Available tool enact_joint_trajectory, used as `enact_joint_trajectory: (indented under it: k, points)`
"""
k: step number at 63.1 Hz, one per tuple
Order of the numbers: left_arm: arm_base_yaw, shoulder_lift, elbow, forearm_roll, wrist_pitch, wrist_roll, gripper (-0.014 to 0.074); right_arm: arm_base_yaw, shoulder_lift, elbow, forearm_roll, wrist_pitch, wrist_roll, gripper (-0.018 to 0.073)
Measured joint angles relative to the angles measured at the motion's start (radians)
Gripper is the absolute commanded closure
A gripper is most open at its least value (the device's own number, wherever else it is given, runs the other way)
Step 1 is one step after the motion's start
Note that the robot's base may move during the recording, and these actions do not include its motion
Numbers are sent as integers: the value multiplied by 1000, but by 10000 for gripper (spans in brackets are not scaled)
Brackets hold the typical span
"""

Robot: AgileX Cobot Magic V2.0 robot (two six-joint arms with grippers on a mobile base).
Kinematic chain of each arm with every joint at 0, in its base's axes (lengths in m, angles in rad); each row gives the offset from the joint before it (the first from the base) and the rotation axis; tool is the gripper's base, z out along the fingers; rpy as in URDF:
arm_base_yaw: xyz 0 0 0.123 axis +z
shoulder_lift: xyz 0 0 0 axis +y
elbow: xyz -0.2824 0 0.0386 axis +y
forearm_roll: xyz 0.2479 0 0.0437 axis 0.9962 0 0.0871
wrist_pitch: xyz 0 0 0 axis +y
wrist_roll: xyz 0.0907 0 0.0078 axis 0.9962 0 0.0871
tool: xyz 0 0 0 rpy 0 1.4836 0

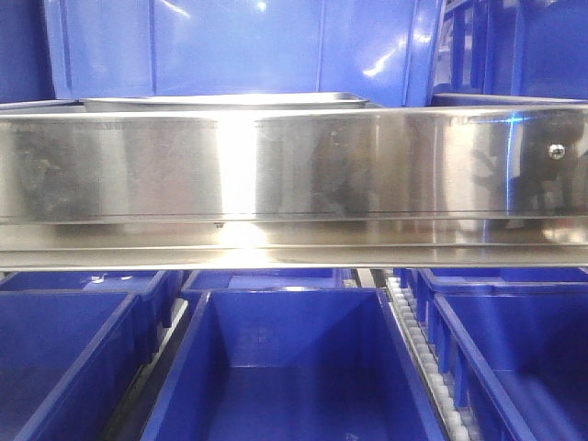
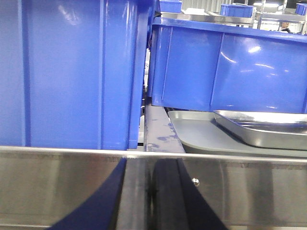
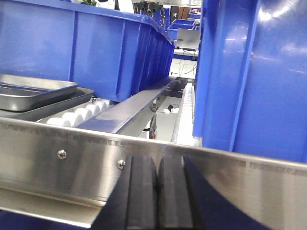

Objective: Stack silver trays without gaps

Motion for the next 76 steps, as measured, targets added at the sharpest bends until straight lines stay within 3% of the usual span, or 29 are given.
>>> enact_joint_trajectory:
  k: [21, 65, 76]
  points:
    - [0, 0, 0, 0, 0, 0, 592, -90, 0, 0, 0, 6, -2, 629]
    - [0, 0, 0, 0, 0, 0, 592, -93, 0, 0, 0, 0, -2, 629]
    - [0, 0, 0, 0, 0, 0, 592, -93, 0, 0, -66, -6, 71, 629]
